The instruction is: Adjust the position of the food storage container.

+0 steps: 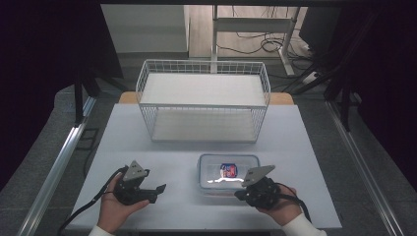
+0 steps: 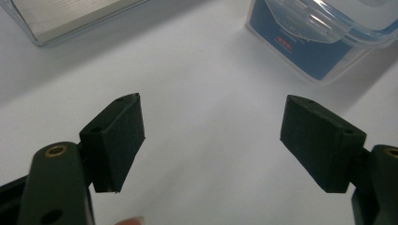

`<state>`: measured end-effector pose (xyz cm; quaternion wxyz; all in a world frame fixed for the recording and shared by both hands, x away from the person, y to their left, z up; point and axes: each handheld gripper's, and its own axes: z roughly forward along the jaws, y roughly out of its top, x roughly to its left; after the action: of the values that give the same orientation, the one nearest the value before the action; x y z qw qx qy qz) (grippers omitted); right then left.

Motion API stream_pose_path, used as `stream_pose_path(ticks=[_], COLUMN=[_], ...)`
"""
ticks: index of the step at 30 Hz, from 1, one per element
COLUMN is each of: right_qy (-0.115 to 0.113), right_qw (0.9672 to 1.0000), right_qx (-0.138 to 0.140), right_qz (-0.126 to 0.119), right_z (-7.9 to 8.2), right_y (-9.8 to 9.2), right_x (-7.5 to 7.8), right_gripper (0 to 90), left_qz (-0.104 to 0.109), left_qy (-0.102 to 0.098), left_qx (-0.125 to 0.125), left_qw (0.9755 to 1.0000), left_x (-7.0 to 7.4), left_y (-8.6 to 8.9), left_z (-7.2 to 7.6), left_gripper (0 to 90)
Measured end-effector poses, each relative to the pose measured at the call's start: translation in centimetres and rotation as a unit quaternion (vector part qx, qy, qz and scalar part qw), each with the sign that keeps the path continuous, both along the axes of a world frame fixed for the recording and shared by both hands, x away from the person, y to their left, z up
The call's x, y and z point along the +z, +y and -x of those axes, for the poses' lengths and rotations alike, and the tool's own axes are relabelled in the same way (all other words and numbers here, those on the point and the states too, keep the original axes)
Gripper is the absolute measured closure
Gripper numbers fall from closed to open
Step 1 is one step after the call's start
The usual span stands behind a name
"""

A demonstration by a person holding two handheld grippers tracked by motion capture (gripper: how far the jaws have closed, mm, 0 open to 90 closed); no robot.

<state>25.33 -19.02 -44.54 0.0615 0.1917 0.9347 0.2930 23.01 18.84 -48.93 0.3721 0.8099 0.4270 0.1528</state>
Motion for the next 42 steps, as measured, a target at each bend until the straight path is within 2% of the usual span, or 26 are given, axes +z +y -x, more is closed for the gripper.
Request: stream_pose_path(ticks=[2,3,4,5,6,7,8,9,10,12,14,17,19,21,24,25,27,34,37,39,42], right_qy=[-0.018,-0.036,-0.036,-0.057,-0.057,-0.070,-0.070,-0.067,-0.051,-0.032,-0.006,0.017,0.014,0.005,0.010,0.010,0.011,0.005,0.007,0.007,0.006], right_qw=[0.9993,0.9968,0.9968,0.9911,0.9911,0.9794,0.9794,0.9775,0.9745,0.9718,0.9722,0.9736,0.9738,0.9728,0.9735,0.9744,0.9749,0.9811,0.9838,0.9842,0.9858], right_qx=[-0.027,-0.063,-0.063,-0.115,-0.115,-0.189,-0.189,-0.199,-0.218,-0.233,-0.234,-0.228,-0.227,-0.230,-0.227,-0.222,-0.219,-0.191,-0.178,-0.176,-0.166], right_qz=[-0.019,-0.035,-0.035,-0.035,-0.035,-0.015,-0.015,-0.015,-0.020,-0.012,-0.002,-0.003,0.000,0.027,0.028,0.037,0.038,0.031,0.020,0.019,0.023], right_z=[0.0,-0.5,-0.5,-1.1,-1.1,-2.2,-2.2,-2.4,-3.1,-3.9,-4.7,-5.4,-5.6,-6.1,-6.3,-6.4,-6.4,-6.6,-7.1,-7.1,-7.2], right_y=[-1.2,-2.7,-2.7,-4.4,-4.4,-6.3,-6.3,-6.7,-7.5,-8.1,-8.0,-7.0,-6.6,-5.6,-5.4,-4.9,-4.7,-2.7,-1.7,-1.5,-0.5], right_x=[1.3,2.4,2.4,3.2,3.2,3.1,3.1,2.9,2.3,0.8,-0.9,-1.7,-1.7,-1.7,-1.8,-2.0,-2.0,-1.8,-2.0,-2.0,-2.2], right_gripper=[89.1,89.1,89.1,89.1,89.1,89.1,89.1,89.1,89.1,89.2,89.1,89.2,89.1,89.2,89.1,89.1,89.1,89.1,89.1,89.2,89.1], left_qz=[0.002,0.006,0.007,0.015,0.015,0.021,0.021,0.026,0.028,0.033,0.034,0.042,0.043,0.043,0.034,0.027,0.024,0.016,0.034,0.044,0.038], left_qy=[-0.001,0.000,-0.001,0.000,0.000,0.003,0.003,0.005,0.006,0.009,0.011,0.014,0.014,0.013,0.010,0.008,0.007,0.006,0.008,0.012,0.014], left_qx=[0.001,0.002,0.002,0.005,0.005,0.006,0.005,0.005,0.003,0.001,0.000,0.002,0.004,0.005,0.006,0.006,0.007,0.005,0.014,0.017,0.015], left_qw=[1.0000,1.0000,1.0000,0.9999,0.9999,0.9998,0.9998,0.9996,0.9996,0.9994,0.9994,0.9990,0.9989,0.9990,0.9994,0.9996,0.9997,0.9998,0.9993,0.9988,0.9991], left_x=[0.1,0.1,0.1,0.2,0.2,0.2,0.2,0.2,0.2,0.1,0.0,0.0,0.1,0.1,0.1,0.1,0.1,0.0,0.1,0.1,-0.1], left_y=[0.0,0.0,0.1,0.2,0.2,0.2,0.2,0.2,0.2,0.2,0.2,0.3,0.4,0.4,0.4,0.4,0.5,0.5,0.9,1.1,1.2], left_z=[0.0,0.0,-0.1,-0.3,-0.3,-0.4,-0.5,-0.7,-0.8,-1.2,-1.5,-1.9,-2.0,-2.0,-1.8,-1.7,-1.5,-1.1,-1.1,-1.3,-1.4], left_gripper=[21.6,21.6,21.6,21.6,21.7,21.8,21.8,21.8,21.9,22.0,22.0,22.1,22.1,22.1,22.1,22.0,22.0,21.6,21.9,21.9,21.9])
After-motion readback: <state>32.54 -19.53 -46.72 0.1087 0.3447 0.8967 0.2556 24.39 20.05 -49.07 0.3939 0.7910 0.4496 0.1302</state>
